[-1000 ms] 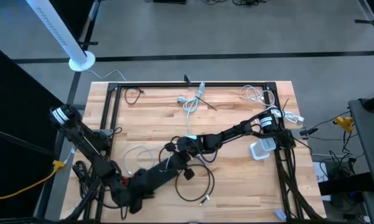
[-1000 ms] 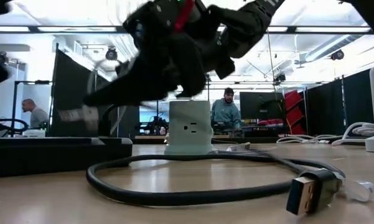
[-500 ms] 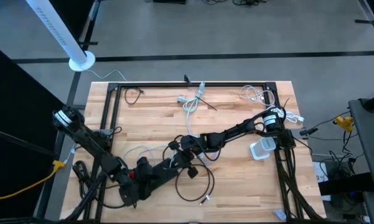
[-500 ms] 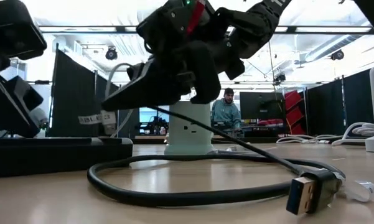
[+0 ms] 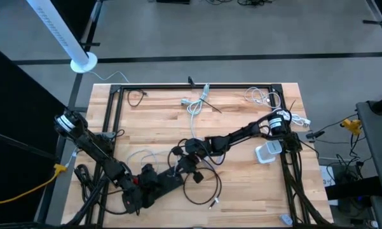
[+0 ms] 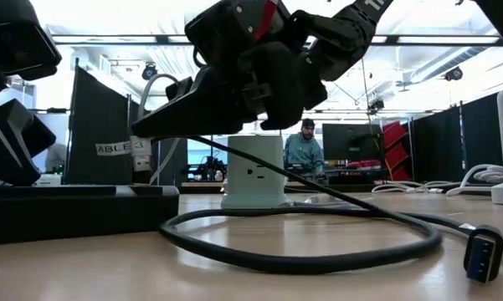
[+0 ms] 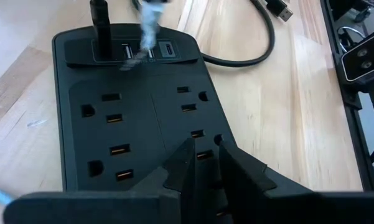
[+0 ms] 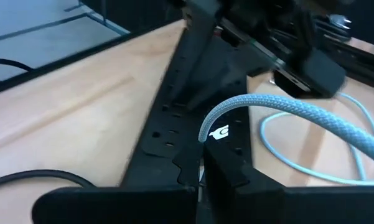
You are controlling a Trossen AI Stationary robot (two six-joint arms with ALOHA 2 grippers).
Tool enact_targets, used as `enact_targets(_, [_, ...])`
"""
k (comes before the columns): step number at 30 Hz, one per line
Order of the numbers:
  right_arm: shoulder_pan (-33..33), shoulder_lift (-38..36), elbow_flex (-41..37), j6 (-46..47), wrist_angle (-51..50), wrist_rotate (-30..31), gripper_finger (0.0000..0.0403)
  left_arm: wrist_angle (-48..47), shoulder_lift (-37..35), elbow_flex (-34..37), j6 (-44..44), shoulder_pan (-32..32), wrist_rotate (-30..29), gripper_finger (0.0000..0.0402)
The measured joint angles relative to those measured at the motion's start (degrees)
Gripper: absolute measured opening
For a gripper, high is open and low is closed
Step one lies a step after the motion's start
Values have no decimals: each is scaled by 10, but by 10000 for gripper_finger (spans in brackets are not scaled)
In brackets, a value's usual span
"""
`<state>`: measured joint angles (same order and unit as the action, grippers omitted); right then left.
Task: Insert USB
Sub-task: Insert the light blue charger cable into the black outlet extension
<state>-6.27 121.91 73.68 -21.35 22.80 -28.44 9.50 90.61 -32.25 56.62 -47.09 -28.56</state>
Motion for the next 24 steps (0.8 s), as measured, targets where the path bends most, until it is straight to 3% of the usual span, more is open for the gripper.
enact_targets(14, [-6, 19, -21, 19, 68, 1, 0, -3, 0, 1, 0, 0, 1, 64])
enact_targets(24, [-8, 23, -19, 22, 59, 26, 0, -4, 0, 1, 5, -1, 4, 64])
